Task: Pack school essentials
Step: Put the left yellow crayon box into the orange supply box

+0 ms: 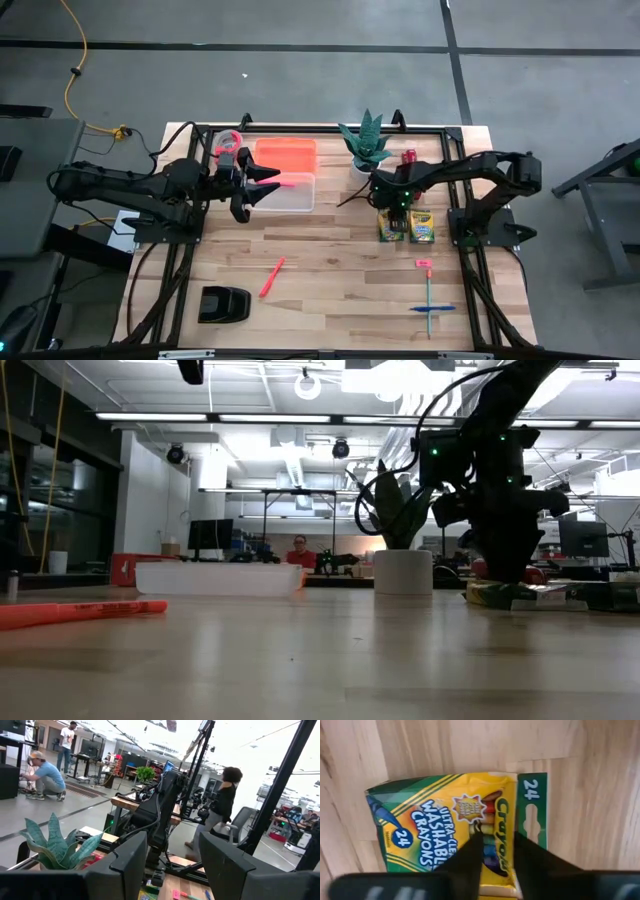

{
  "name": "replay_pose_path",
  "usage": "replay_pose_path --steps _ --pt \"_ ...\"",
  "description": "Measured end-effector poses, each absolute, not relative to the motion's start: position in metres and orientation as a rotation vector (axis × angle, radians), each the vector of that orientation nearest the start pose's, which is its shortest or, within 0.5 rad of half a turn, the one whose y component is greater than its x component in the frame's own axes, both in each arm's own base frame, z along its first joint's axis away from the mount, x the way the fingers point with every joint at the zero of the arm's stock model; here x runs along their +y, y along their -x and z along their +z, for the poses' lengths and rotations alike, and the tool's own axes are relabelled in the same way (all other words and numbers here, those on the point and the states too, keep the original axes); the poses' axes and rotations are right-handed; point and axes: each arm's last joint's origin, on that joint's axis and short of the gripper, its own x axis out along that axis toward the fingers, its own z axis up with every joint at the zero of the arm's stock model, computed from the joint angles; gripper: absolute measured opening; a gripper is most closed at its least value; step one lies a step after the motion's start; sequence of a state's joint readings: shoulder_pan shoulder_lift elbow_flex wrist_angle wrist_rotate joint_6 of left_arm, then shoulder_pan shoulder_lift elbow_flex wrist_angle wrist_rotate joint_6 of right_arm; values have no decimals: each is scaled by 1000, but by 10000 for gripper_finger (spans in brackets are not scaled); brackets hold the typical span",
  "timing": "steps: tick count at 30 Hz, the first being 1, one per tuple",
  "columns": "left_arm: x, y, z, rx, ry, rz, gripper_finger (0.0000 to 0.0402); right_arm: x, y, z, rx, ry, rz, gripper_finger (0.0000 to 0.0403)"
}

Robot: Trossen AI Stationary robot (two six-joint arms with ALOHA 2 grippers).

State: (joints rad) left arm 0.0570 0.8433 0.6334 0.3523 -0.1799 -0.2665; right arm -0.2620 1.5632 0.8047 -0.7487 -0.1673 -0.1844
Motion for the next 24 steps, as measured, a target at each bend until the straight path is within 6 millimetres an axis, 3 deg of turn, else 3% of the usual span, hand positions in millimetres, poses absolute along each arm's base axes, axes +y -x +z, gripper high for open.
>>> replay_pose_path --steps 3,7,12,24 --pt "16 -191 322 -173 274 216 172 -58 -235 146 1480 -185 45 12" --pt "16 -191 322 -172 259 217 172 -55 -231 151 1483 -207 58 11" --pt "16 -191 322 -172 258 217 172 -46 -226 175 1393 -237 64 3" --pt "16 -189 323 -167 250 196 172 -17 -236 266 734 -276 -9 0"
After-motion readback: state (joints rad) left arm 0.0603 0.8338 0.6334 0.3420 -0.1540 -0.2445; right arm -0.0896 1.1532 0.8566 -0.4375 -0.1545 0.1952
